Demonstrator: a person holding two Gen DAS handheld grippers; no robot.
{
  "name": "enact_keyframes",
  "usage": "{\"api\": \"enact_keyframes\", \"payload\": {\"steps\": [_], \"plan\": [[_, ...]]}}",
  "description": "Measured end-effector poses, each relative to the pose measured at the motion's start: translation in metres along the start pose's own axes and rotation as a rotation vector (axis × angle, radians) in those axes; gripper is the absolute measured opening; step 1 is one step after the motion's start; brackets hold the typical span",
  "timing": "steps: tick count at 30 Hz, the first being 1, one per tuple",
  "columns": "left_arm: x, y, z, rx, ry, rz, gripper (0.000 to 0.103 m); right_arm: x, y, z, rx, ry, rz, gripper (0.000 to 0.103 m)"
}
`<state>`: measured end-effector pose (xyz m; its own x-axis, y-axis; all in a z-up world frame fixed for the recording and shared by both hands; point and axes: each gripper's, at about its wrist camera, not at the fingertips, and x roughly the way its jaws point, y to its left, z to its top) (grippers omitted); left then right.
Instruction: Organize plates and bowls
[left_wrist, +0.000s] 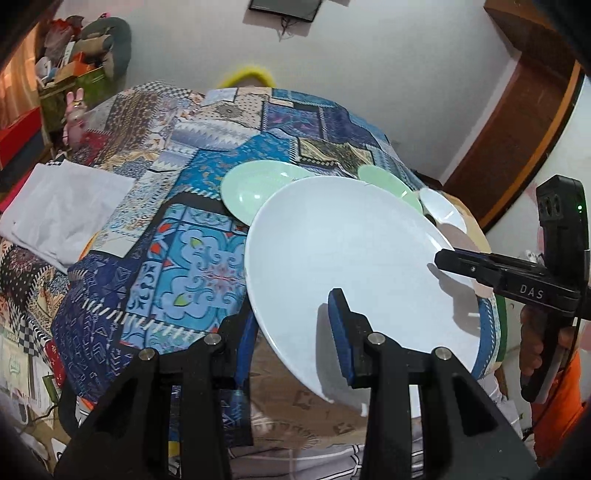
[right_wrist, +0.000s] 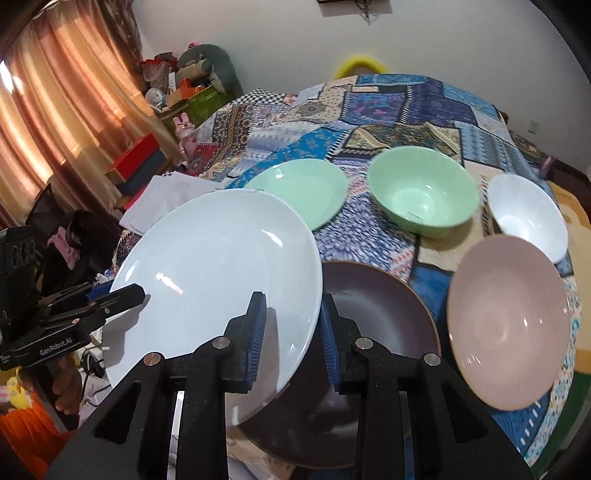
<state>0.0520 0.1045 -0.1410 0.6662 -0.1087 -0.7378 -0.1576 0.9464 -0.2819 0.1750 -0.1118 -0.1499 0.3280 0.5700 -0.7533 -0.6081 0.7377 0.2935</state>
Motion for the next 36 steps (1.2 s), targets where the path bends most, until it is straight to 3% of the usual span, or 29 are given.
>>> {"api": "enact_keyframes", "payload": {"steps": [18,36], "plan": [[0.047,-0.051,-0.009,0.091,0.112,-0.027,0.037,-0.012,-0.047,-0.039,0.111,0.018,-0.031,0.026],[0.091,-0.065,-0.017,0.127,0.21,-0.007,0.037,-0.002,-0.068,-0.056,0.173,0.042,-0.046,0.027]]}}
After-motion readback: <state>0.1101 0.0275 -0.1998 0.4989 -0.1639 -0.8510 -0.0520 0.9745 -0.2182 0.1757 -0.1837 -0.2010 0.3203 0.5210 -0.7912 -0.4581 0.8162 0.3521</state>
